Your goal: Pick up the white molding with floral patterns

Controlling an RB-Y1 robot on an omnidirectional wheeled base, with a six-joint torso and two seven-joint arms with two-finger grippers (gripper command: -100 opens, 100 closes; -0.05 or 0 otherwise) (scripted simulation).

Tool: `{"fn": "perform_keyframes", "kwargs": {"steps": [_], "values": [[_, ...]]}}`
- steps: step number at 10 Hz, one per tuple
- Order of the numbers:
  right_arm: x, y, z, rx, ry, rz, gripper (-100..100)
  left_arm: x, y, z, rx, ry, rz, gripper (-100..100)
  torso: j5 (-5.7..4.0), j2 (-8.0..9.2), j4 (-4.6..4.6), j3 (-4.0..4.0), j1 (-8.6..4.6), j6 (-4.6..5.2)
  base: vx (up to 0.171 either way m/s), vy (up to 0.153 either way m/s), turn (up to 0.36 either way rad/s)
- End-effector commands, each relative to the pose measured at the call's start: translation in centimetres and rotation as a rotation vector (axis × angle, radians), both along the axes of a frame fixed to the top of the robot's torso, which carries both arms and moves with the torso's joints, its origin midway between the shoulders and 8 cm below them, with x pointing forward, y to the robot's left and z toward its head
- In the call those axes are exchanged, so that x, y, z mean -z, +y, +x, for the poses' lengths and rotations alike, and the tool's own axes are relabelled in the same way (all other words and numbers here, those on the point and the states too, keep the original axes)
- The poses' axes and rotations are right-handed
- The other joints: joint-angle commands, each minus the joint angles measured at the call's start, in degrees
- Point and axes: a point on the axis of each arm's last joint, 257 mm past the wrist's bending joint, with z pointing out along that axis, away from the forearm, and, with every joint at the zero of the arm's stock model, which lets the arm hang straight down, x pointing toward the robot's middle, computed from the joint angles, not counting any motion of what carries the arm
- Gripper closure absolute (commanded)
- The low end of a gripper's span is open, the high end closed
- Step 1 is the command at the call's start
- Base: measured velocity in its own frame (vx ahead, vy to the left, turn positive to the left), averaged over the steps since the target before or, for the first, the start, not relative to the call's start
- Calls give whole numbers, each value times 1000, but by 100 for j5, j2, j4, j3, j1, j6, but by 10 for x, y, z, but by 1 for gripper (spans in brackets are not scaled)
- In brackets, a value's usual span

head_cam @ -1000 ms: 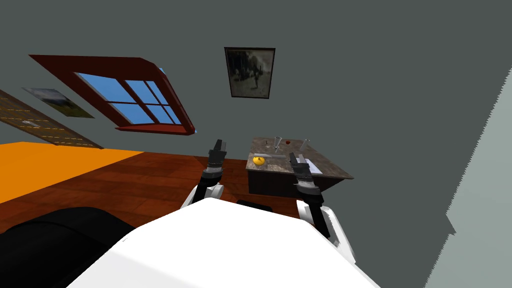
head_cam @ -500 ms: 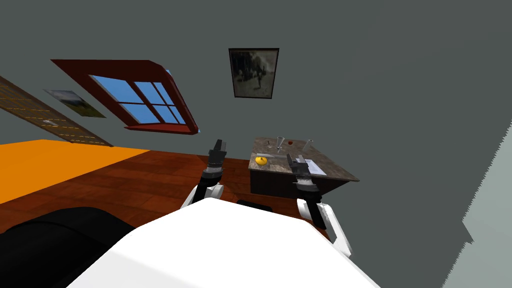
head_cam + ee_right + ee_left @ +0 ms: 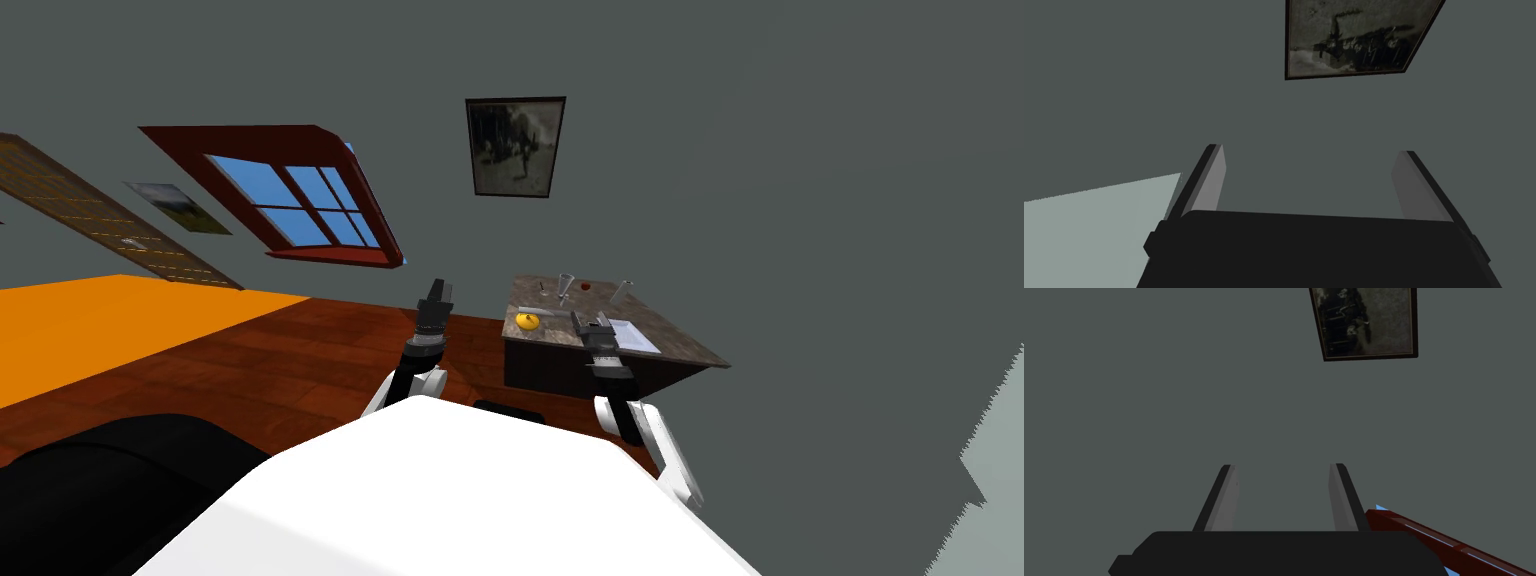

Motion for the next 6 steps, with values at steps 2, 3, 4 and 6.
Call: {"fn": "perform_keyframes", "kwargs": {"steps": [2,3,4,6], "values": [[14,-9,9,64,24,-116,-100,0,0,0,0,0,0,0,0,-2,0,-1,0,-2,-9,34,59],[24,-18,17,110,48,-181,-100,0,0,0,0,0,0,0,0,-2,0,-1,-1,0,-17,34,66],[25,-18,17,118,47,-208,-100,0,0,0,0,0,0,0,0,0,0,0,0,-1,-12,29,40],[37,-27,24,171,71,-300,-100,0,0,0,0,0,0,0,0,0,0,0,1,-1,-12,35,60]]}}
